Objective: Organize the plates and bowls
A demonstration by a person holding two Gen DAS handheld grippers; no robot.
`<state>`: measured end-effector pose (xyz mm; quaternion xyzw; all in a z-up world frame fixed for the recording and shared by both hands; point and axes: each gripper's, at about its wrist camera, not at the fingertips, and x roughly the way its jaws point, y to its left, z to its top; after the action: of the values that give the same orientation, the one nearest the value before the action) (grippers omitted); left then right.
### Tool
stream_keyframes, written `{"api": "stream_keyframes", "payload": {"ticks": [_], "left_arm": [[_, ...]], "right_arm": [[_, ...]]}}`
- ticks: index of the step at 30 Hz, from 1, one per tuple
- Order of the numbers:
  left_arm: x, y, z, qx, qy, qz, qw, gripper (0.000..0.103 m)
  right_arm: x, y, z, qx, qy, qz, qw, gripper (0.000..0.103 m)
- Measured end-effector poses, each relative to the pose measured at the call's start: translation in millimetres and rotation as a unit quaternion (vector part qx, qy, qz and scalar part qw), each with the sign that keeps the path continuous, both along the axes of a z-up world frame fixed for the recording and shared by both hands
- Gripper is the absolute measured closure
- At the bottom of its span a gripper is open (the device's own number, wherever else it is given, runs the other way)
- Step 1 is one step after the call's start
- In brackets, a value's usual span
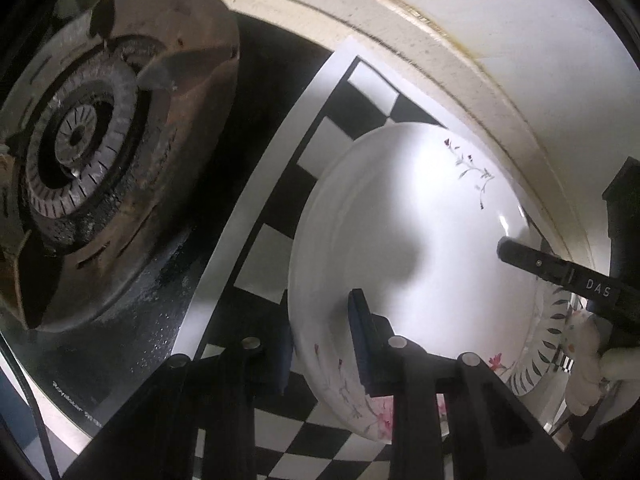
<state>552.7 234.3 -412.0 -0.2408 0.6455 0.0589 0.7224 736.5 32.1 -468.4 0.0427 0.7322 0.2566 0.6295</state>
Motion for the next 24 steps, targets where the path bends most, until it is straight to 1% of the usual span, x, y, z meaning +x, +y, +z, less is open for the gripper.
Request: {"api": "stream_keyframes", "payload": {"ticks": [6,12,15,19,22,24], "left_arm": [[-14,-9,29,0.007,-0.017,-0.026,0.9995,0.08],[-39,-24,63,0.009,-0.033,-0.055,0.9979,0.08],[-55,-35,84,0.013,-0.047,-0.073,0.9961,0.08],[-83,-48,109,0.005,-0.06,-0.098,0.9934,0.08],[-94,-64,124,0.002,-0.065,-0.119,0.9908,0.08],[-105,-75,130,-0.001,-0.068,-0.13,0.9891,0.08]], "right_arm": [[-13,-15,30,0.01,-0.013,-0.016,1.0,0.089],[-37,-34,72,0.023,-0.031,-0.031,0.999,0.09],[-57,-49,98,0.028,-0.046,-0.044,0.998,0.09],[-85,-73,126,0.042,-0.057,-0.071,0.995,0.09],[-114,-95,144,0.044,-0.07,-0.091,0.992,0.09],[-131,-104,150,0.044,-0.074,-0.098,0.991,0.09]]}}
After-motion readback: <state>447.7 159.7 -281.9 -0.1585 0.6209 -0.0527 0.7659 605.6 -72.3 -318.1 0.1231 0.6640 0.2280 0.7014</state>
